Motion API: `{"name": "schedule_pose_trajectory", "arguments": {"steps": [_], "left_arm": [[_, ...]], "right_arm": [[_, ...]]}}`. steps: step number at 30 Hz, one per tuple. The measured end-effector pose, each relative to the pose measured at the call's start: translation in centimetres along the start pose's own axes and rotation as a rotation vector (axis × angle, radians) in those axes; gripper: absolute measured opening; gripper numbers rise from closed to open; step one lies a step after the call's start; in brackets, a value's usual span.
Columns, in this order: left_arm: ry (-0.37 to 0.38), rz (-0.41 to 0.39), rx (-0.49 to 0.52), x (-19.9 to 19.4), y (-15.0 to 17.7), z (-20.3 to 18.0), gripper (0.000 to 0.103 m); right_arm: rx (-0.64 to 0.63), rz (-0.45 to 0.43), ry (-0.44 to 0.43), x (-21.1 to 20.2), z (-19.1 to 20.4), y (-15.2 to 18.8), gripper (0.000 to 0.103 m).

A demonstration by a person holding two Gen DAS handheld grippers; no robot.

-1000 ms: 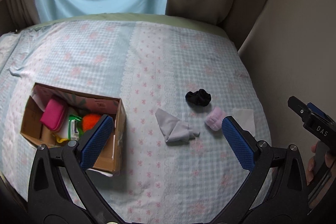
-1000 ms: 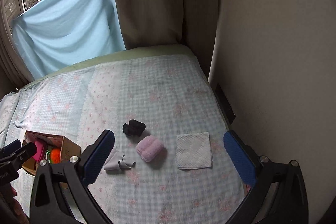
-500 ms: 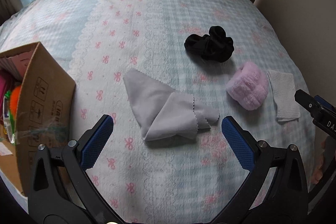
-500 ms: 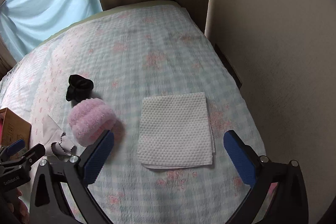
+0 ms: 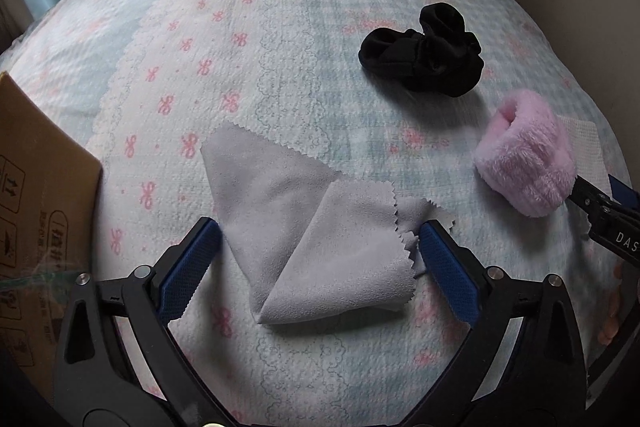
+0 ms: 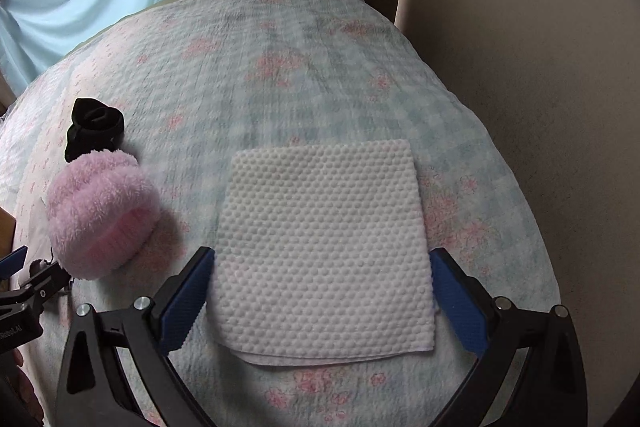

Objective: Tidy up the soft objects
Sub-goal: 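Grasp the grey cloth with the left tool while the right grasps the white pad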

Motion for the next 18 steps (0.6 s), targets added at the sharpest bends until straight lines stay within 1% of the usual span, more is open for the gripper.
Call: {"name": "schedule_pose_trajectory", "arguments": {"steps": [2,3,4,5,7,8,9,10,11,12,13,16,18], "left_arm": [[0.001,-0.008,0.015,0.1,-0.3,-0.2,0.090],[0.004,-0.011,0.026,0.1,-0.5,-0.4,0.086],[0.008,-0.012,0.038,0.0,-0.7,-0.6,0.077],[0.007,-0.013,0.052,0.0,-0.8,-0.8,0.074],[0.013,-0.014,0.071,-0.1,-1.1,-1.3,0.055],[0.012,-0.014,0.079,-0.2,-1.2,-1.4,0.049],[0.012,-0.012,0.085,-0.2,-1.2,-1.6,0.045],[0.013,-0.010,0.088,-0.3,-1.3,-1.7,0.038],[0.014,-0.008,0.089,-0.4,-1.4,-1.8,0.032],[0.015,-0.006,0.086,-0.5,-1.5,-1.8,0.030],[0.016,-0.005,0.081,-0.6,-1.5,-1.8,0.025],[0.019,-0.001,0.066,-0.8,-1.7,-1.6,0.017],[0.015,0.000,0.065,-1.0,-1.8,-1.5,0.013]], "right_arm": [[0.007,-0.009,-0.002,0.2,-0.3,-0.3,0.094],[0.007,-0.015,0.000,0.2,-0.4,-0.4,0.089],[0.004,-0.018,0.003,0.2,-0.4,-0.6,0.084],[-0.001,-0.023,0.004,0.2,-0.4,-0.7,0.081],[-0.008,-0.035,0.005,0.1,-0.2,-0.8,0.066],[-0.011,-0.040,0.007,-0.1,-0.1,-0.9,0.062],[-0.012,-0.044,0.008,-0.1,0.0,-1.0,0.055],[-0.012,-0.045,0.010,-0.3,0.0,-1.0,0.048],[-0.010,-0.045,0.010,-0.4,0.0,-1.1,0.044],[-0.006,-0.044,0.008,-0.4,0.0,-1.1,0.038],[0.000,-0.043,0.006,-0.5,0.1,-1.2,0.033],[0.013,-0.036,-0.003,-0.5,0.1,-1.3,0.026],[0.019,-0.033,-0.003,-0.5,0.0,-1.4,0.024]]}}
Point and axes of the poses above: each gripper's, at about its wrist camera, not at the fingertips, and x roughly the way its jaws point, z to its left, y to its underside, the point moved 2 cm from there along x, roughly the way its jaws point, and after that the axes turned 10 degrees about y, right-handed, at the moved point
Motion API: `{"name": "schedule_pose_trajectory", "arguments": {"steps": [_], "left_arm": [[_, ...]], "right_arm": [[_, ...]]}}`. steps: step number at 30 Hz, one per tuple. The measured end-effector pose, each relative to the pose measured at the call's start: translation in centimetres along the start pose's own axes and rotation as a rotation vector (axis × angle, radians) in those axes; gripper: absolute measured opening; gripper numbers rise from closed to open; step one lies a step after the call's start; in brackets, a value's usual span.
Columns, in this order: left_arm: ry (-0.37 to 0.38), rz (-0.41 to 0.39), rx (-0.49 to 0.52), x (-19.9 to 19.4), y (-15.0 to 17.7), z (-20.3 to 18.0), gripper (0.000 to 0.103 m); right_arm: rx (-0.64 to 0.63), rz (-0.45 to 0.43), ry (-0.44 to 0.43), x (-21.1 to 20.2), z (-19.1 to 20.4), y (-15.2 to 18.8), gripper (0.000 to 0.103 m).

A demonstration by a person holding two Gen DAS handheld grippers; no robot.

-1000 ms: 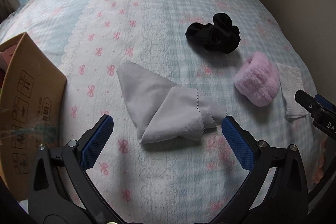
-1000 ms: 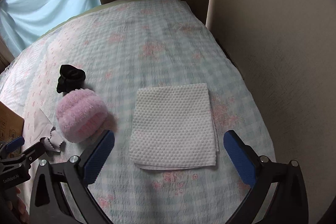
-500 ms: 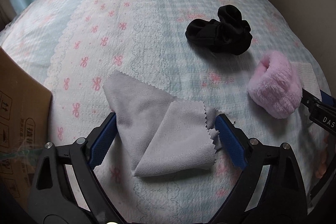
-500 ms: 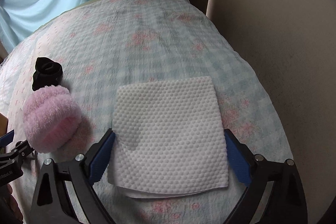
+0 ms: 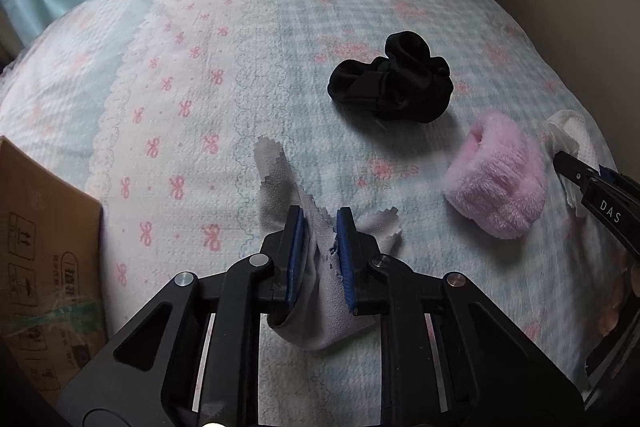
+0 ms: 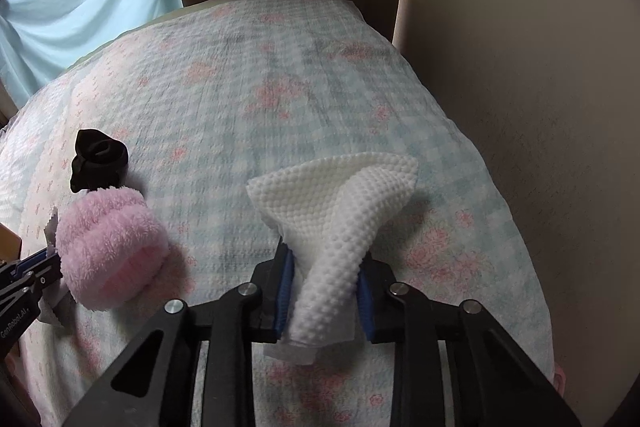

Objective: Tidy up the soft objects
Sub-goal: 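Grasp the grey cloth with the left tool while the right grasps the white pad, then carry the grey cloth with the left tool while the right carries the white pad to the box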

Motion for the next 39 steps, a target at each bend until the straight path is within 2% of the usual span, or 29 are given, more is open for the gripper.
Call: {"name": "schedule_pose_trajectory", "arguments": {"steps": [18,28,29,30,31,32,33,35,39], "left_arm": [[0.000,-0.041,-0.021,-3.8,-0.6,0.4,0.008],[0.039,0.011,-0.005,-4.1,1.1,0.2,0.010],[0.051,0.011,-0.010,-4.2,1.3,0.3,0.016],[0.061,0.007,-0.013,-4.2,1.6,0.4,0.026],[0.060,0.009,-0.012,-4.1,1.7,0.4,0.078],[0.061,0.020,-0.006,-3.8,1.9,0.3,0.098],[0.062,0.028,0.002,-3.5,2.0,0.2,0.103],[0.064,0.041,0.003,-2.8,2.5,0.1,0.103],[0.015,0.087,0.024,-0.8,3.2,0.0,0.103]], "right_arm": [[0.022,-0.040,-0.021,-2.7,-0.2,-0.9,0.017],[0.021,-0.041,-0.014,-3.4,-0.4,-0.4,0.017],[0.021,-0.039,-0.013,-3.4,-0.4,-0.3,0.017],[0.022,-0.037,-0.011,-3.3,-0.4,-0.3,0.017],[0.023,-0.035,-0.012,-3.2,-0.4,-0.2,0.017],[0.023,-0.034,-0.011,-3.3,-0.4,-0.2,0.017],[0.023,-0.033,-0.011,-3.3,-0.4,0.0,0.017],[0.019,-0.029,-0.010,-3.3,-0.3,0.1,0.017],[0.014,-0.023,-0.012,-3.1,-0.1,0.2,0.017]]}}
Point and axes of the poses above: each gripper's, at about its wrist camera, not at the fingertips, and x roughly the way its jaws point, z to its left, y to its underside, the point moved 2 cm from there along x, roughly the way its jaws point, and after that the axes turned 10 degrees about y, right-handed, at the moved point
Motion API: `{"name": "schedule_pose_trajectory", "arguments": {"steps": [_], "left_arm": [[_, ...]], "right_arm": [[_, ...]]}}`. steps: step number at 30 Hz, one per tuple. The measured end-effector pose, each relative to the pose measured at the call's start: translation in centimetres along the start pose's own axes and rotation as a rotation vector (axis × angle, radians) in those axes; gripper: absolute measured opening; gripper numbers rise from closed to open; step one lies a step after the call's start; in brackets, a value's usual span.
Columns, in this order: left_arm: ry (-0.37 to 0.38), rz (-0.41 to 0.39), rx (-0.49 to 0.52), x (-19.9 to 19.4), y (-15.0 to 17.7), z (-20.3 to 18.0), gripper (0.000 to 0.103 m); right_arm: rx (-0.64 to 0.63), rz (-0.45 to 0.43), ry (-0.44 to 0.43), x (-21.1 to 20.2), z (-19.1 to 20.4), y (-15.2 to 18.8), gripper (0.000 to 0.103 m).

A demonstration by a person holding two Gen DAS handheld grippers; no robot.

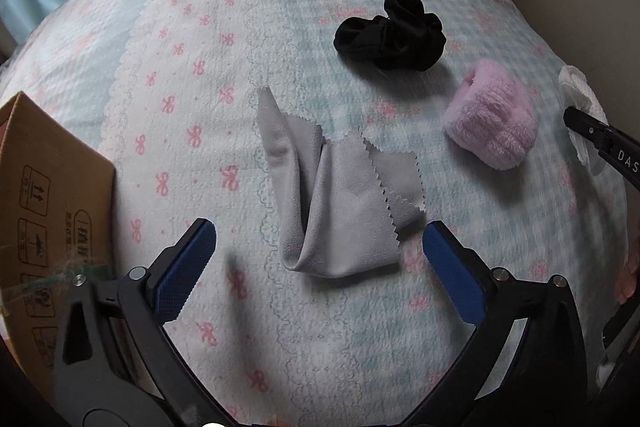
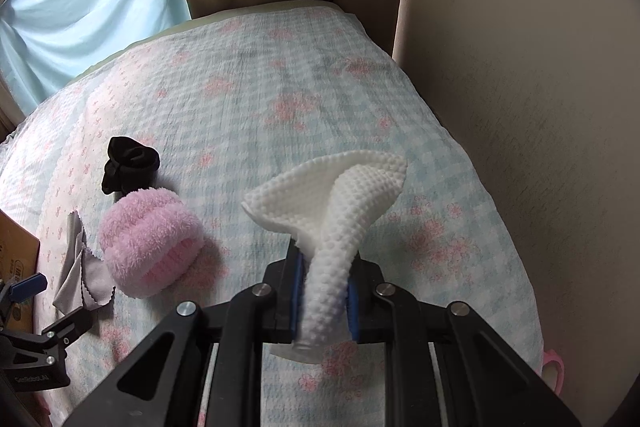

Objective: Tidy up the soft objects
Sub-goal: 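Carry the grey cloth with the left tool while the right carries the white pad to the box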

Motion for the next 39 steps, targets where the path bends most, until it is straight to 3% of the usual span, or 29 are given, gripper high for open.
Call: {"name": "schedule_pose_trajectory", "arguments": {"steps": [7,9,11,14,17,20,28,39], "left_arm": [[-0.009,0.033,0.023,2.6,-0.2,-0.2,0.101],[0.002,0.018,0.024,2.5,-0.5,-0.1,0.085],[0.009,0.008,0.033,2.3,-1.2,-0.3,0.059],[0.012,0.009,0.056,2.3,-1.7,-0.8,0.031],[0.016,0.013,0.069,2.3,-2.3,-0.9,0.017],[0.017,0.007,0.055,0.9,-2.4,-0.7,0.012],[0.028,-0.045,0.053,-3.4,-3.6,-0.9,0.010],[0.054,-0.226,0.004,-19.9,-7.4,-0.3,0.010]], "right_arm": [[-0.007,0.002,0.005,0.3,-0.1,0.1,0.017],[-0.004,0.003,0.008,0.4,-0.2,0.1,0.017],[-0.001,0.004,0.010,0.5,-0.3,0.1,0.017],[0.006,0.004,0.011,0.5,-0.4,0.0,0.017],[0.013,0.000,0.011,0.3,-0.5,-0.2,0.017],[0.018,-0.007,0.009,0.0,-0.6,-0.4,0.017],[0.024,-0.046,0.009,-3.5,-1.2,-1.9,0.017],[-0.031,-0.172,-0.045,-17.3,1.6,-7.9,0.017]]}}
Point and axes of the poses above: each gripper's, at about its wrist camera, not at the fingertips, and x roughly the way its jaws point, z to its left, y to its underside, the point moved 2 cm from there along x, roughly the way its jaws point, and after that the axes turned 10 degrees about y, right-handed, at the moved point
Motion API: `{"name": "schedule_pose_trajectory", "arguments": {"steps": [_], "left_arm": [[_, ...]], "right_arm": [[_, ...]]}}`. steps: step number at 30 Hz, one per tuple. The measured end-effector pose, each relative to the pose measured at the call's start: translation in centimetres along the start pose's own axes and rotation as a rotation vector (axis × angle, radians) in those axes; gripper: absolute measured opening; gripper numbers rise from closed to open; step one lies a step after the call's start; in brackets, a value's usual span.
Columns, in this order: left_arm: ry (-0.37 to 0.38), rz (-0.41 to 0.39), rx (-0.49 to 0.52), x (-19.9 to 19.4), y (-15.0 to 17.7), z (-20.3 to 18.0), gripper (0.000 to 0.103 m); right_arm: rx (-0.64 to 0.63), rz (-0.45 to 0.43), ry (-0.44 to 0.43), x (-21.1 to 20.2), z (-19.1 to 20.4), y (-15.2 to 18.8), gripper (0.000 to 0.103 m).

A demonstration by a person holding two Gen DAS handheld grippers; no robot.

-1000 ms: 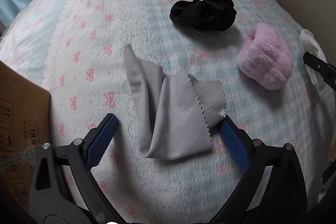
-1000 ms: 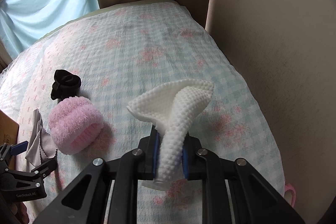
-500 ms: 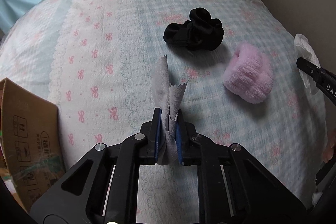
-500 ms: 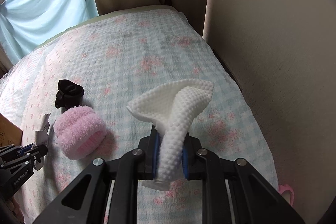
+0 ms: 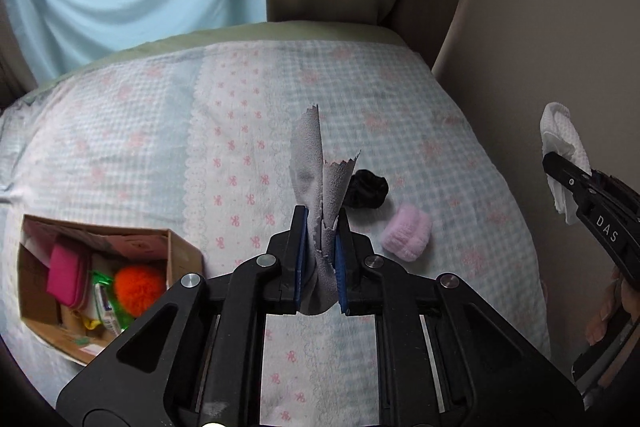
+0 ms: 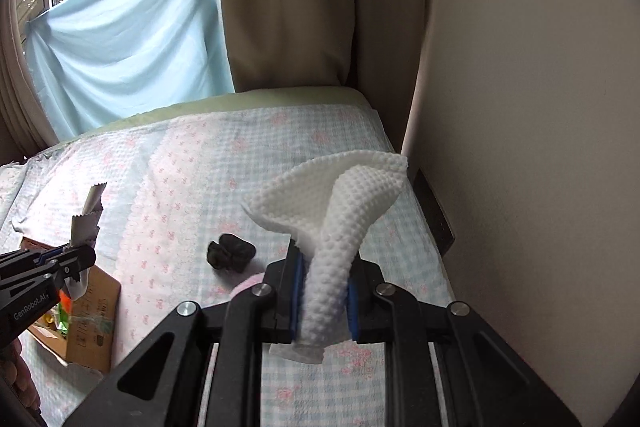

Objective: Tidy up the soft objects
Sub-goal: 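Carry the grey cloth with the left tool while the right carries the white pad to the box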

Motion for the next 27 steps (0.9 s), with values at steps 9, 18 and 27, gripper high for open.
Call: {"name": "schedule_pose_trajectory", "arguments": {"steps": [9,18,27], "left_arm": [[-0.048,-0.112,-0.071,-13.3,-1.6,6.3,0.010],[-0.095,-0.076,-0.099,-20.8,1.5,17.2,0.010],[-0.080,0.042,-0.107,-19.0,4.6,27.7,0.010]], "right_arm": [[-0.087,-0.067,-0.161,-11.2,10.0,-4.0,0.017],[-0.097,-0.007,-0.267,-17.0,23.0,-2.8,0.017],[-0.069,0.100,-0.257,-15.3,31.6,0.0,0.017]]}}
Point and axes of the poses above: each gripper's, at about its wrist camera, not at the fingertips, and x roughly the way its jaws point, z to its left, y to its underside, the point moved 2 cm from there along x, roughly the way its jaws point, and after that the axes turned 10 degrees about y, right-handed, at the moved point
